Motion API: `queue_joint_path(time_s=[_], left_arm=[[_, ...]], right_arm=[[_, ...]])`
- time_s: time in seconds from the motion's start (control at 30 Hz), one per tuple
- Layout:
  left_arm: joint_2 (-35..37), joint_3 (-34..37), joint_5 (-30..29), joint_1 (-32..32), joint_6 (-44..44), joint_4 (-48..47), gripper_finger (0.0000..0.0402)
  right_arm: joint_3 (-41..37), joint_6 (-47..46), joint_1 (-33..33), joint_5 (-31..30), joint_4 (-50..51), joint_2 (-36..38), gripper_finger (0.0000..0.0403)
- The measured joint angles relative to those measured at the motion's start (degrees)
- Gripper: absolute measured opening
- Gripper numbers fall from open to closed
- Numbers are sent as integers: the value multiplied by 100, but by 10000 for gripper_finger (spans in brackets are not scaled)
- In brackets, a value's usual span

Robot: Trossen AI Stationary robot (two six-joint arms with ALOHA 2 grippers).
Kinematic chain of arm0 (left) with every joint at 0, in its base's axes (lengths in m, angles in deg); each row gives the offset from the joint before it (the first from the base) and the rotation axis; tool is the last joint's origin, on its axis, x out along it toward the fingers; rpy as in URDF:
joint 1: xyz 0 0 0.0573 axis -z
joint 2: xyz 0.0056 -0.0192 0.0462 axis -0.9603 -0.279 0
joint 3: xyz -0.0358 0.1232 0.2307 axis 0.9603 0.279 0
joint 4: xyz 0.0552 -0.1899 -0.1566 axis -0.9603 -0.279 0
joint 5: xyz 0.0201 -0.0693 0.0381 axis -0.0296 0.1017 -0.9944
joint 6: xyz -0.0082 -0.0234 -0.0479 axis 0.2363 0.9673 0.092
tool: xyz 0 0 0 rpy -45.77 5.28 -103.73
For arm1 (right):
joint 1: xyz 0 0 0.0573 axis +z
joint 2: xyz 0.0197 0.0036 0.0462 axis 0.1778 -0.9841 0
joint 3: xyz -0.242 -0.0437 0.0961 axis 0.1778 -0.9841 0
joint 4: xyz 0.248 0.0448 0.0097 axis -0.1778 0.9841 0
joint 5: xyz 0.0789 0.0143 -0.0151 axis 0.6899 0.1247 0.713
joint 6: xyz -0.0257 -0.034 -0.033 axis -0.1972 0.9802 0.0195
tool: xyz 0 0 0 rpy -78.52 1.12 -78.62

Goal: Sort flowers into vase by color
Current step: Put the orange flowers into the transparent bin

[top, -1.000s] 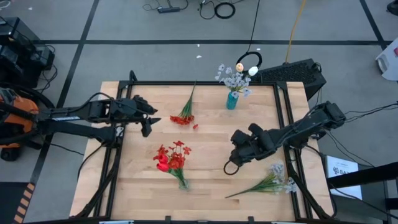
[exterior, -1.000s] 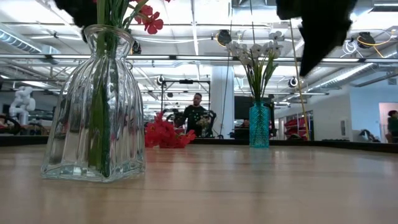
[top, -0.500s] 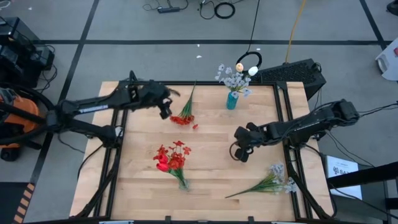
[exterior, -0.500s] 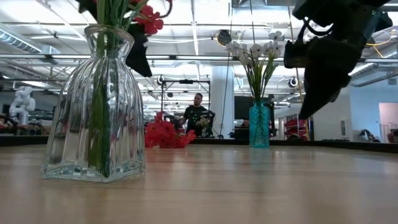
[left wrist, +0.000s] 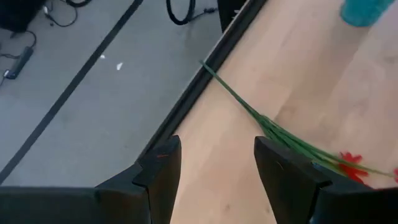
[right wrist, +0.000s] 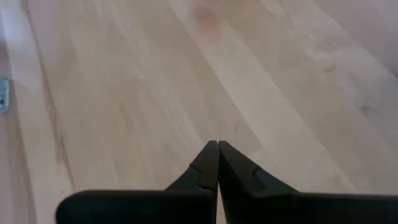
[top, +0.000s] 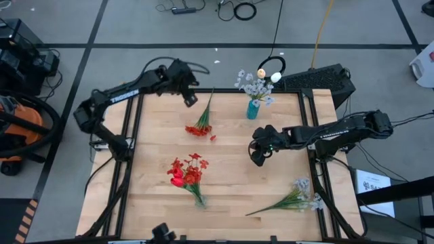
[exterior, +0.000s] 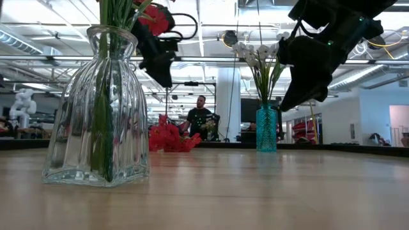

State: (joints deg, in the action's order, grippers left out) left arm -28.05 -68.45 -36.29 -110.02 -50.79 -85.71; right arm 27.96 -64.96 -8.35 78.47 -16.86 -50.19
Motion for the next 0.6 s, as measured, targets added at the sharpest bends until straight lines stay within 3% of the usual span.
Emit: queue_joint_path(time_s=[0.13, 0.37, 0.6], left_arm=[[-538, -659, 281, -129, -42, -437, 210], [-1442, -1800, 486, -104, 1116, -1349, 210], [-2026, -2083, 826, 82, 2334, -1669, 210]], right_arm=[[0, 2, -6, -24, -43, 0, 0], [0, 16, -123, -47, -48, -2, 0], [0, -13, -296, -54, -115, -2, 0]])
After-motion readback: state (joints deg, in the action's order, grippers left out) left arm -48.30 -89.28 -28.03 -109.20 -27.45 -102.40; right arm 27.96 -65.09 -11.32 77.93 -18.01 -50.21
